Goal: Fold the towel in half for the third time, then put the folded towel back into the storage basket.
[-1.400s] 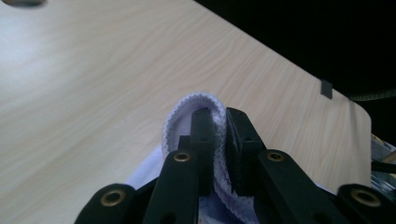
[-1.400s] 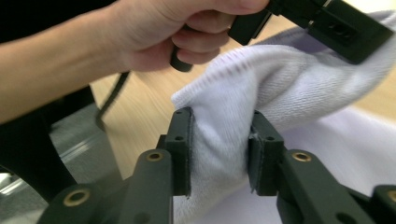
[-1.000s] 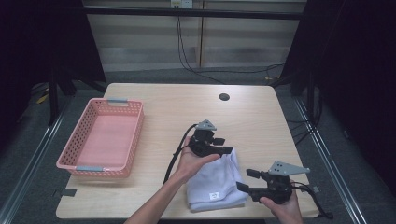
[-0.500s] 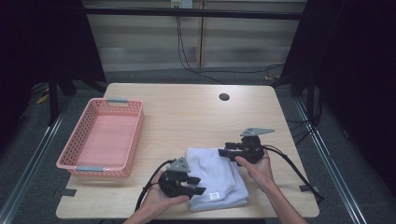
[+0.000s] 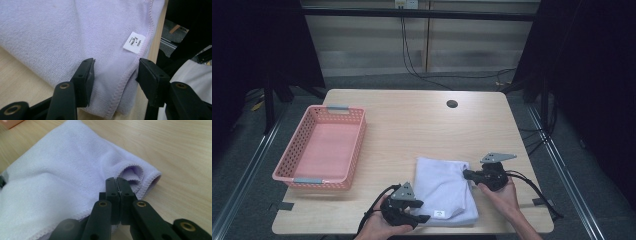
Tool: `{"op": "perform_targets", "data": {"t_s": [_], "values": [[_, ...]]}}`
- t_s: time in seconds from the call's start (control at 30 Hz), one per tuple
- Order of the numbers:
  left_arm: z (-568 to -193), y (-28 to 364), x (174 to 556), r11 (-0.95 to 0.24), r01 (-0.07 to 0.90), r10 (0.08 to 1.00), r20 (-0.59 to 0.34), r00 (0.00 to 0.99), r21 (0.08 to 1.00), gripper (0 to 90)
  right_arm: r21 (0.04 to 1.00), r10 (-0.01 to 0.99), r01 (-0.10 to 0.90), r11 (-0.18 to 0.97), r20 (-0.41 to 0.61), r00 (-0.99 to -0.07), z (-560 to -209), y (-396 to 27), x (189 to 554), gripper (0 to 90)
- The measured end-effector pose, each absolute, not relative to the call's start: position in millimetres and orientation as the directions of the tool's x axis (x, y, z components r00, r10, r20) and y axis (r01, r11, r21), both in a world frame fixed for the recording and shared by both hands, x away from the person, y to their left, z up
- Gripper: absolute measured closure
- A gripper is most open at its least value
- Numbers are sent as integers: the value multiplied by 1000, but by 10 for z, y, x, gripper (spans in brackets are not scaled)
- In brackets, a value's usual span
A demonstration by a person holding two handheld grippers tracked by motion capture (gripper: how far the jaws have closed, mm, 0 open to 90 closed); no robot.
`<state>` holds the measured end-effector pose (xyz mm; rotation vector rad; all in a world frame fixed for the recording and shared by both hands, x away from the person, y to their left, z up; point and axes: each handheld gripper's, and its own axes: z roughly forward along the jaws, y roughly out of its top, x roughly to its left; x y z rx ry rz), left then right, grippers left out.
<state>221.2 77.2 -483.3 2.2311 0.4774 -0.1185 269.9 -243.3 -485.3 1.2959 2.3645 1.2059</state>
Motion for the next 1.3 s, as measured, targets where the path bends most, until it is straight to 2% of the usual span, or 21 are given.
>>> {"op": "perform_targets", "data": {"t_s": [0.03,0.13,0.2,0.23,0.33,0.37,0.4,0.47,0.7,0.87,1.0,1.13,1.2,1.27,1.3], "values": [[-4804,799,2189,-582,371,302,-231,925,723,452,728,770,623,287,212,-603,-4851,-2438,2711,801],[-4774,947,2122,-572,382,313,-238,920,726,441,747,775,605,276,199,-600,-4825,-2456,2791,496],[-4804,1054,2096,-571,420,341,-261,903,706,385,751,778,593,290,176,-603,-4825,-2450,2843,391],[-4837,1098,2080,-565,436,365,-261,894,700,366,758,781,581,297,158,-605,-4829,-2444,2876,350],[-4935,1087,2127,-580,463,378,-282,882,670,304,741,764,604,294,198,-614,-4869,-2420,3007,243],[-4940,1076,2148,-598,448,369,-267,890,665,277,737,758,603,304,196,-622,-4890,-2412,3050,227],[-4946,1054,2159,-588,447,388,-250,887,674,288,731,750,612,303,214,-626,-4910,-2408,3083,221],[-4945,1036,2194,-580,469,394,-275,877,666,272,720,744,626,300,233,-626,-4948,-2406,3137,187],[-4957,872,2112,-598,428,370,-240,897,678,209,697,713,628,347,238,-659,-5037,-2351,3123,184],[-4958,860,2110,-600,423,362,-240,901,679,225,692,708,618,373,219,-671,-5044,-2340,3117,183],[-4963,817,2069,-615,380,356,-186,916,691,277,680,713,617,395,196,-673,-5028,-2309,3118,191],[-4958,801,2025,-633,343,364,-124,923,694,380,682,699,612,400,205,-685,-5014,-2289,3058,375],[-4947,796,2014,-643,337,369,-107,923,687,445,683,695,619,387,225,-683,-5015,-2292,3034,436],[-4942,793,2004,-649,324,357,-100,929,688,572,681,685,622,386,241,-688,-5014,-2291,3023,506],[-4948,786,1992,-641,326,357,-106,928,694,607,681,681,623,384,247,-689,-5016,-2292,3020,531]]}}
